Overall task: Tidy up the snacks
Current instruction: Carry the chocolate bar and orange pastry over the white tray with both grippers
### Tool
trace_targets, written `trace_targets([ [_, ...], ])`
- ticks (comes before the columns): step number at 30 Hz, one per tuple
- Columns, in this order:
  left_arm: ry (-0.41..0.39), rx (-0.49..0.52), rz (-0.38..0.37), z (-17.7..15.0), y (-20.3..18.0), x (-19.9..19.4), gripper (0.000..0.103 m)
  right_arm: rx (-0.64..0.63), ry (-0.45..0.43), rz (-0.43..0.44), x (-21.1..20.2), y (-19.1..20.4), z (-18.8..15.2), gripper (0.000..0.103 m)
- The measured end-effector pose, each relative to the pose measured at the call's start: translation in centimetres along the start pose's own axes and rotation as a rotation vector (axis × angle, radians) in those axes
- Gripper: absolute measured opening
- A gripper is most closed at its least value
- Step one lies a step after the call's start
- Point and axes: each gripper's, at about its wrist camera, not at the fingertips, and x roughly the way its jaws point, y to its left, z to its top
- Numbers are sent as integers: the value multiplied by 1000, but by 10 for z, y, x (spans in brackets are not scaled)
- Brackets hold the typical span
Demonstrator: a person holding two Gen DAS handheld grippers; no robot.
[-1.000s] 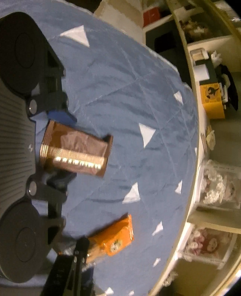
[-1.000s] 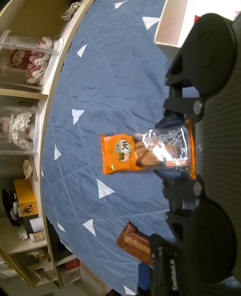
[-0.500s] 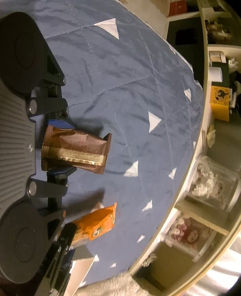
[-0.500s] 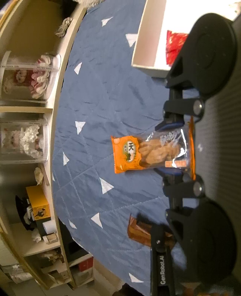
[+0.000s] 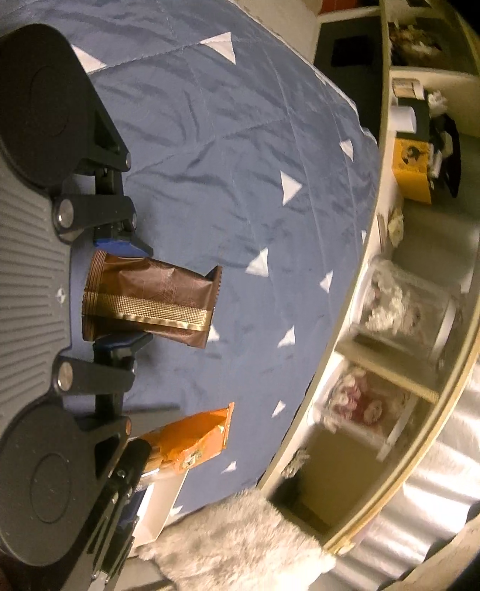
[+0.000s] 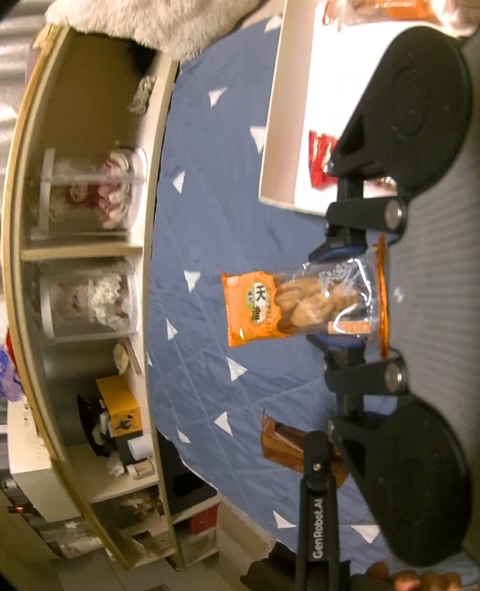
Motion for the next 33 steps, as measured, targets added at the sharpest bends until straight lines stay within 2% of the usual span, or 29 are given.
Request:
trace_targets([
  [11,-14,76,-42,-9,-61,-12,43,64,-47,-69,-58,-64,-9,44],
  [17,-5,123,-83,-15,-107,-7,43,112,-66,-111,-76,-104,-20,44],
  [28,97,220,-183,-39,-189,26,43,245,-78,-170,-89,-181,-49,44],
  [33,161,200,-233,-40,-213,55,43,339,-69,-178,-84,-212,-57,44],
])
